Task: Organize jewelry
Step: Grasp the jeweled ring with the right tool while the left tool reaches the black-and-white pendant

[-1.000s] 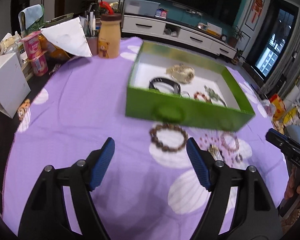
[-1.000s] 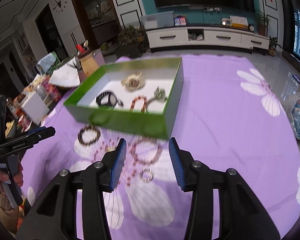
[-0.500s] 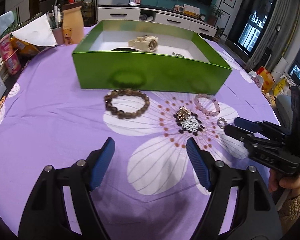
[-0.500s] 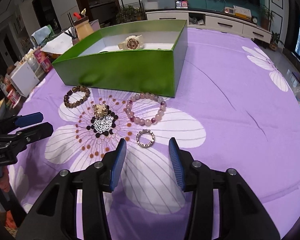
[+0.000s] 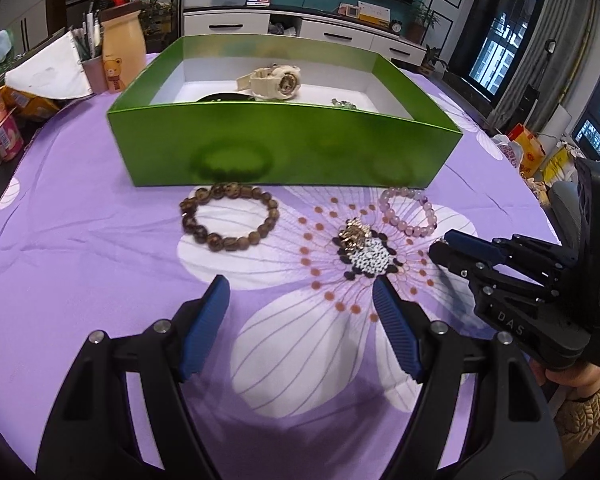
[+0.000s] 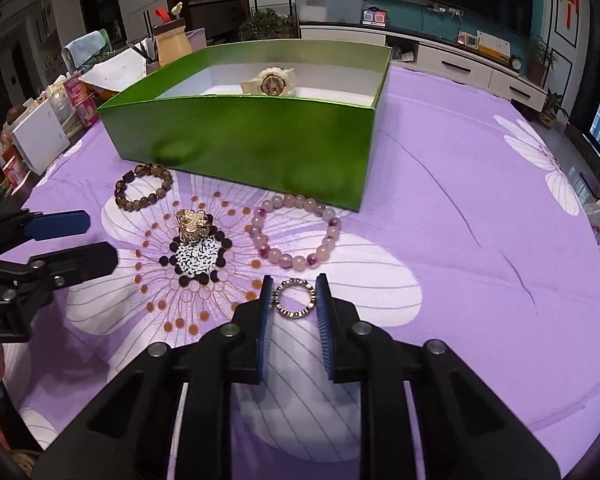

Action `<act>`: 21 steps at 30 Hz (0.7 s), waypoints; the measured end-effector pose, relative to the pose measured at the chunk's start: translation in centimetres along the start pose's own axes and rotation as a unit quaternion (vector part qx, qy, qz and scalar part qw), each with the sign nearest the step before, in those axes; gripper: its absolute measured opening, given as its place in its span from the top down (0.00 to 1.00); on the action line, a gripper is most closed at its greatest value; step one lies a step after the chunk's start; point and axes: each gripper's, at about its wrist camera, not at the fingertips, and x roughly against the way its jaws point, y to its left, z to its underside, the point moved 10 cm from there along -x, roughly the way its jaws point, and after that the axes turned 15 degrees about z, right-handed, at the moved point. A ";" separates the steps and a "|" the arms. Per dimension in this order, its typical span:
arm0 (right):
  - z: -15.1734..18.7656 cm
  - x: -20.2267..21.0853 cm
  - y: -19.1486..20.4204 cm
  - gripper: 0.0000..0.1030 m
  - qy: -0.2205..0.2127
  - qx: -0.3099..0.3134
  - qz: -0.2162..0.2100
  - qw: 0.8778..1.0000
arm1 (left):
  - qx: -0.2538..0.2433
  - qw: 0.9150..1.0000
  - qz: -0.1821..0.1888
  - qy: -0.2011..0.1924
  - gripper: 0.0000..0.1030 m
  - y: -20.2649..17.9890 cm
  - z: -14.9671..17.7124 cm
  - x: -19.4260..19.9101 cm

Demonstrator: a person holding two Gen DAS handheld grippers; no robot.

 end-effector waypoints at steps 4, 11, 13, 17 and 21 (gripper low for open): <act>0.2 0.6 -1.8 0.80 0.002 -0.044 -0.019 0.999 | -0.018 1.000 0.006 0.006 0.29 -1.0 -0.8 -0.9; 0.7 2.7 -4.0 0.80 -0.017 -0.074 -0.029 0.997 | -0.058 0.998 0.013 0.019 0.44 -3.0 -2.1 -3.0; 0.4 3.1 -4.5 0.80 -0.022 -0.081 -0.032 0.996 | -0.068 0.997 0.011 0.025 0.46 -3.2 -2.4 -3.9; 0.0 3.6 -4.7 0.80 -0.030 -0.086 -0.035 0.995 | -0.090 0.995 0.009 0.035 0.51 -3.8 -2.7 -5.4; -0.2 3.8 -4.9 0.80 -0.035 -0.089 -0.035 0.995 | -0.097 0.994 0.006 0.050 0.70 -3.7 -2.5 -6.7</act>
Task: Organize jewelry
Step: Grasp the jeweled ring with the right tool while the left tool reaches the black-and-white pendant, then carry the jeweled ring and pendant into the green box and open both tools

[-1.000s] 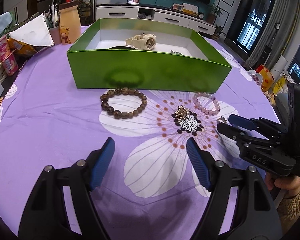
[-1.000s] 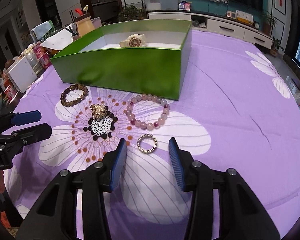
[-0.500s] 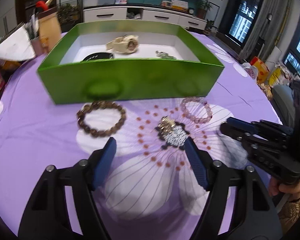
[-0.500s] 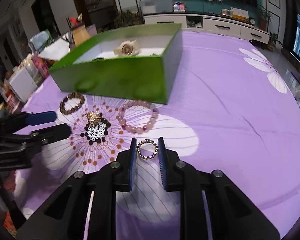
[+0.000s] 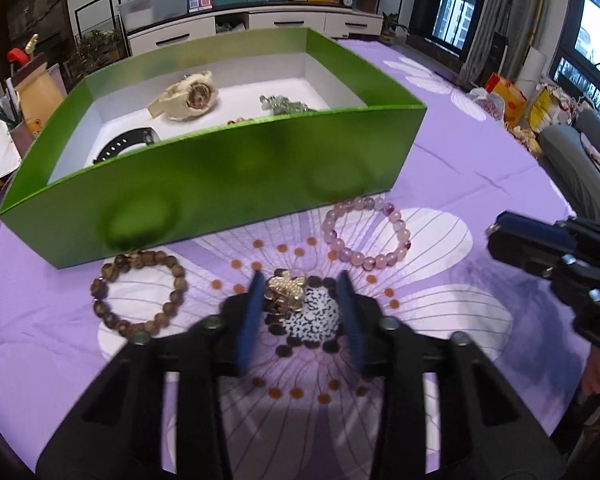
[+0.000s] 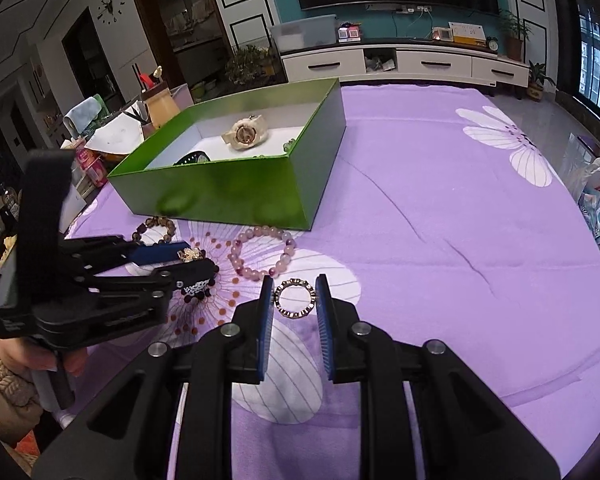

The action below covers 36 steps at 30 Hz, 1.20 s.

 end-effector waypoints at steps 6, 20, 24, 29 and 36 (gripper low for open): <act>-0.3 0.1 -0.6 0.80 -0.002 -0.007 0.004 1.000 | -0.012 1.000 -0.004 -0.003 0.78 0.0 0.0 -0.2; -0.9 1.3 0.0 0.80 -0.016 -0.002 0.003 1.000 | -0.005 1.000 0.015 -0.024 0.78 -1.5 0.4 2.8; -1.2 1.7 0.2 0.80 -0.020 0.000 0.001 1.000 | -0.008 0.999 0.018 -0.042 0.78 -1.9 -0.1 4.6; -2.1 2.4 0.6 0.80 -0.032 0.009 0.000 0.999 | -0.009 0.998 0.021 -0.061 0.78 -2.0 -1.2 6.5; -4.6 3.2 1.3 0.80 -0.056 0.019 -0.005 0.998 | -0.005 0.996 0.016 -0.087 0.78 -1.2 -3.9 8.5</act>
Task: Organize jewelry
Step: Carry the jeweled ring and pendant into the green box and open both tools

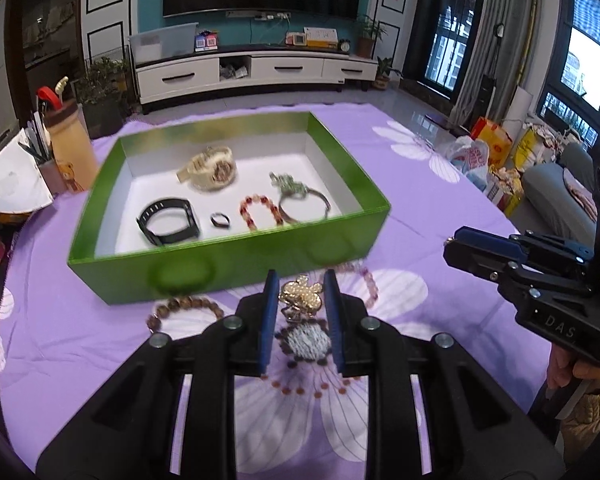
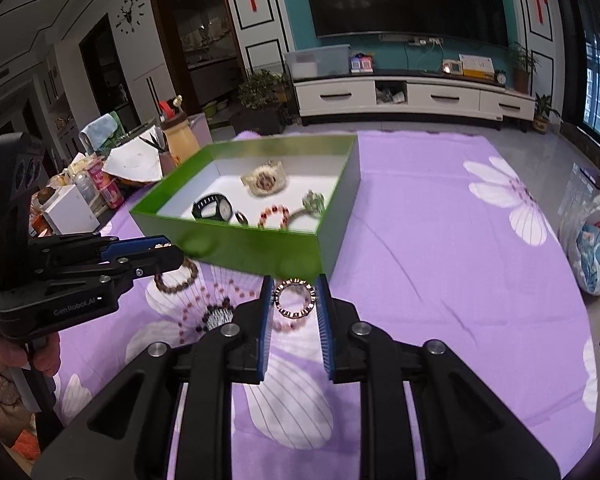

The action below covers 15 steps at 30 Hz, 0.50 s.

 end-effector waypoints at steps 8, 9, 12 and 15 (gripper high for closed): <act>-3.8 -0.4 1.0 0.80 -0.030 0.016 -0.001 0.999 | 0.018 0.999 -0.014 -0.025 0.78 2.4 -3.9 0.4; -4.4 -0.6 1.1 0.80 -0.032 0.017 -0.001 0.999 | 0.022 0.999 -0.015 -0.027 0.78 2.8 -4.4 0.4; -5.6 -1.2 1.5 0.80 -0.036 0.019 -0.007 0.999 | 0.034 0.999 -0.023 -0.031 0.78 4.2 -5.7 0.3; -7.1 -2.4 2.0 0.80 -0.035 0.019 -0.012 0.999 | 0.053 0.998 -0.022 -0.031 0.78 5.8 -6.9 -0.3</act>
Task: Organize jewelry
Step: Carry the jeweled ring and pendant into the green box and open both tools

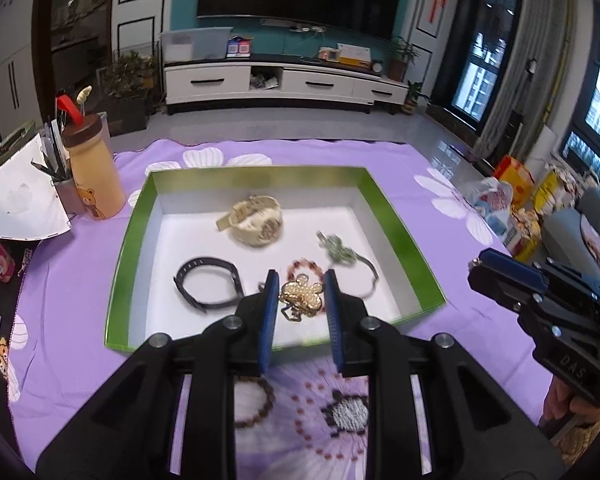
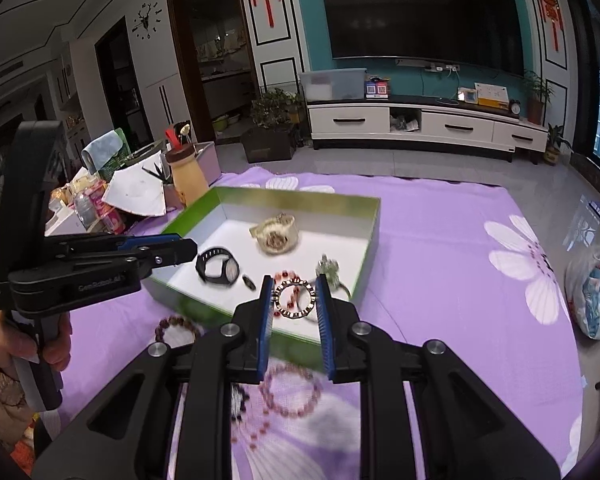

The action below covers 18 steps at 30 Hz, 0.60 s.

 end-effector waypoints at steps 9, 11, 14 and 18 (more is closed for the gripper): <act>-2.5 -6.6 1.1 0.80 0.057 -0.023 -0.030 0.998 | 0.047 0.998 0.006 0.031 0.78 3.3 -2.4 -4.7; -2.7 -8.1 1.3 0.80 0.068 -0.020 -0.024 0.997 | 0.049 0.998 -0.001 0.044 0.78 3.8 -2.3 -6.0; -2.6 -10.0 1.9 0.80 0.085 -0.010 -0.014 0.996 | 0.051 0.997 -0.010 0.062 0.78 4.4 -1.9 -7.8; -1.8 -12.0 2.6 0.80 0.107 0.008 0.000 0.994 | 0.053 0.995 -0.018 0.079 0.78 5.2 -1.1 -9.2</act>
